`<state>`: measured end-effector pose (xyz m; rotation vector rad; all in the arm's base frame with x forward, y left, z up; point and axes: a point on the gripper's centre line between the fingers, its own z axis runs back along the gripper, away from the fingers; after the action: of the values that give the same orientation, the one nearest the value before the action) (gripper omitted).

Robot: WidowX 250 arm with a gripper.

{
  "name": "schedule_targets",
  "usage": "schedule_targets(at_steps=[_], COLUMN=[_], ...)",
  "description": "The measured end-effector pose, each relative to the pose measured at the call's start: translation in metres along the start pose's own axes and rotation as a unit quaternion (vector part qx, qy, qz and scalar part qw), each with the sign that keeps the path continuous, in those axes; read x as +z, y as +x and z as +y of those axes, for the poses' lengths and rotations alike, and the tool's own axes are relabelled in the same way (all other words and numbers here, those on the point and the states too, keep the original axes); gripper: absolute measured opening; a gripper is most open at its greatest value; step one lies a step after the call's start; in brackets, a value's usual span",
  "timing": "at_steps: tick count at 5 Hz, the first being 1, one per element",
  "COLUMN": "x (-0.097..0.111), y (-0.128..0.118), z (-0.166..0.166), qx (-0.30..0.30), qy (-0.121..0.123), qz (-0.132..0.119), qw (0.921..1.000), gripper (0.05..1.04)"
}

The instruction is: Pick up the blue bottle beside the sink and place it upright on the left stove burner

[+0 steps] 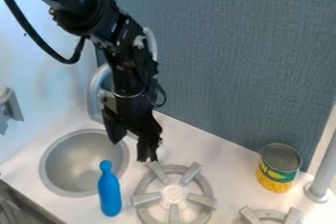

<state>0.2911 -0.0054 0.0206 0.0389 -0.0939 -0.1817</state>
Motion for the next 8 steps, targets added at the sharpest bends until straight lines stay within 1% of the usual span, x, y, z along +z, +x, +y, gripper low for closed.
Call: schedule_targets(at_steps=[1,2,3,4,5,6,7,8], x=[-0.006,-0.006,0.001,0.0,-0.021,-0.031,-0.039,-0.046], y=[-0.004,-0.011,-0.016,-0.022,-0.036,-0.037,-0.038,-0.036], z=[-0.001,0.003,0.011,0.018,0.028,0.023,0.022,0.02], qx=[0.001,-0.009,-0.003,0.012,0.024,0.013,0.018,0.008], qy=[-0.002,0.012,0.038,0.055,0.049,0.019,0.01,-0.001], qz=[0.012,0.021,0.023,0.044,0.086,0.091,0.096,0.1], qw=[0.9999,0.9997,0.999,0.9975,0.9948,0.9956,0.9952,0.995], gripper=[1.001,1.001,1.001,1.001,1.001,1.001,1.001,0.976])
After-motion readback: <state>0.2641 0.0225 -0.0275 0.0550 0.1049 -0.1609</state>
